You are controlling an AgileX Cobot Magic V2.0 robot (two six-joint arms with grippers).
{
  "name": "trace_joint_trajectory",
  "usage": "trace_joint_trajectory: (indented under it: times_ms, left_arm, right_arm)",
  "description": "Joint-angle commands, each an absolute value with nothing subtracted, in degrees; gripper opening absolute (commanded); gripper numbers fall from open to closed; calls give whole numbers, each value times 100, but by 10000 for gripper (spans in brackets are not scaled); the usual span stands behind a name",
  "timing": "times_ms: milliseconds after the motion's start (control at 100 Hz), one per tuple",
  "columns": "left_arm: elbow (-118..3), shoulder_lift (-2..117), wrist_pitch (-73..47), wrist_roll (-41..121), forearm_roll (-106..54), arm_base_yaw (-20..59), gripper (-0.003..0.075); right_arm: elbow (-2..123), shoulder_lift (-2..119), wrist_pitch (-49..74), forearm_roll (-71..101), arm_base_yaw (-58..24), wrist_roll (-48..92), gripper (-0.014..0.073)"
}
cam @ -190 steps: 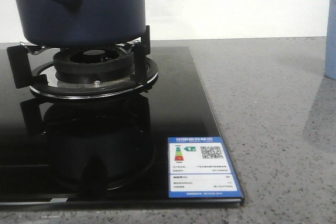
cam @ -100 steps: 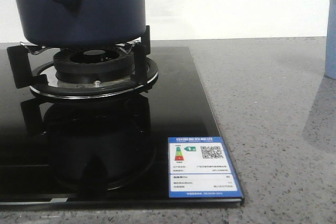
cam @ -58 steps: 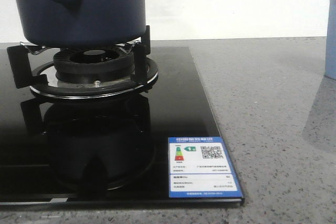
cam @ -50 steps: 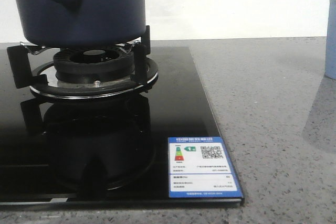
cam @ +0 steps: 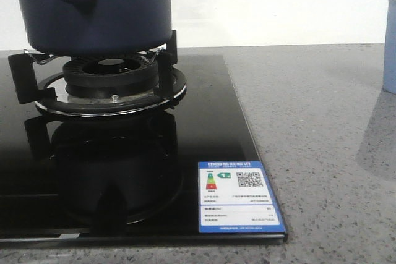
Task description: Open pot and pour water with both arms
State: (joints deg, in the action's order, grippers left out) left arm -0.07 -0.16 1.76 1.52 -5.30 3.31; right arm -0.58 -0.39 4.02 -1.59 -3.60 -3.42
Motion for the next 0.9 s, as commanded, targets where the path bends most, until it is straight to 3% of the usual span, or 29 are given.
trace_joint_trajectory:
  times_ms: [0, 560, 890]
  left_arm:
    - [82, -155, 631, 122, -563, 315, -16]
    - [82, -155, 631, 122, -604, 315, -16]
    - [74, -155, 693, 122, -2071, 315, -16]
  right_arm:
    - [-149, -179, -70, -193, -368, -313, -61]
    - [-149, -179, -70, -193, -368, -313, -61]
    - [-149, -179, -138, 793, -368, -313, -61]
